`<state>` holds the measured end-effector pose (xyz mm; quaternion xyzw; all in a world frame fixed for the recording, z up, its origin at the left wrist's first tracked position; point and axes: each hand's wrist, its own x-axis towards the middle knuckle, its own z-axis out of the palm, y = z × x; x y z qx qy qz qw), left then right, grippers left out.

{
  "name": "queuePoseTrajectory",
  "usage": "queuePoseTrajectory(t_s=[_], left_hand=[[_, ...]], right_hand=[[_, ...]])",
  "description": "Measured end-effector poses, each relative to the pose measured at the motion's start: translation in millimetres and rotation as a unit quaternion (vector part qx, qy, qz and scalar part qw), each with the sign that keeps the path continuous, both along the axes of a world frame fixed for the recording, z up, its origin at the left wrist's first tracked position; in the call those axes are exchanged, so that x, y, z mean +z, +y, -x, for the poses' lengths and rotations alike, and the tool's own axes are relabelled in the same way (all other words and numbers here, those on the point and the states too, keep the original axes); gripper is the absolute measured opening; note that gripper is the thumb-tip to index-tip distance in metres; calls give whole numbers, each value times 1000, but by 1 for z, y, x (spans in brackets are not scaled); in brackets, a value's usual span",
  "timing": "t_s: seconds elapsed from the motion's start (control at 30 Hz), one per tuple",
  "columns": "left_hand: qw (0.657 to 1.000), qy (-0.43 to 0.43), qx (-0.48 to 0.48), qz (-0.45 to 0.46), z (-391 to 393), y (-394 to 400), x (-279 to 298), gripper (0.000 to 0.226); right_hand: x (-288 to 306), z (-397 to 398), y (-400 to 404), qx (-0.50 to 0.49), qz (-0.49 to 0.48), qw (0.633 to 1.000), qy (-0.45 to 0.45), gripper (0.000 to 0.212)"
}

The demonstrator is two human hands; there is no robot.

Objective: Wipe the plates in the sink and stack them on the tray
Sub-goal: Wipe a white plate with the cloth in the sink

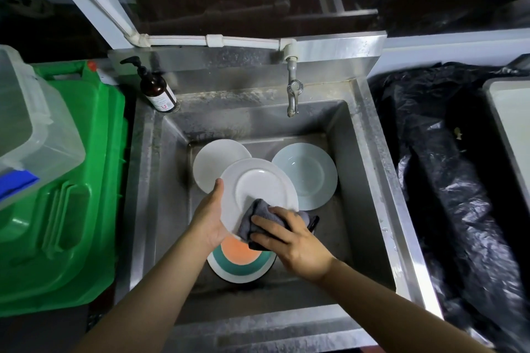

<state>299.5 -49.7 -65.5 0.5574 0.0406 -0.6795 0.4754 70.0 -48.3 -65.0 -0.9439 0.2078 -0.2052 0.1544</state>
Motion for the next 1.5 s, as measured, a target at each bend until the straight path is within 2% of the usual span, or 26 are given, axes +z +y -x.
queuePoseTrajectory(t_s=[0.17,0.3,0.47,0.6,0.67,0.77,0.87,0.93,1.03,1.1,1.17,1.23,1.3,1.4,1.5], left_hand=[[999,0,-28,41,-7,3,9,74],[996,-4,-48,75,-9,12,8,72],[996,-4,-34,85,5,10,21,66],[998,14,-24,64,18,4,32,78],[998,8,-21,59,16,4,27,75],[998,1,-26,59,17,3,27,60],[997,-45,-39,55,17,9,24,52],[996,-49,-40,67,13,16,22,57],[995,-51,-6,90,4,20,22,65],[990,-54,28,126,-2,18,22,65],[987,-49,64,138,-4,16,21,65],[988,-41,91,119,0,13,20,67],[990,-11,120,75,4,8,20,72],[992,44,102,54,8,5,24,87],[996,13,76,38,9,11,23,80]], right_hand=[[-7,20,-2,-80,-15,997,2,52],[-8,12,-8,-168,-58,984,-3,46],[-2,-11,-11,-288,-101,952,-33,43],[9,-39,11,-165,-60,983,-44,43],[16,-50,5,-149,-58,986,-39,45],[24,-66,-21,-182,-73,980,-38,48],[22,-71,-54,-229,-90,969,-19,48],[18,-66,-69,-263,-113,958,-5,47],[4,-49,-74,-325,-167,930,-37,39],[-4,-38,-61,-354,-208,910,-59,37],[-9,-33,-38,-356,-215,906,-74,39],[-8,-36,-10,-352,-202,910,-82,43],[-4,-43,11,-325,-156,929,-83,47],[3,-58,27,-247,-74,964,-66,38],[11,-70,22,-172,-44,984,-32,40]])
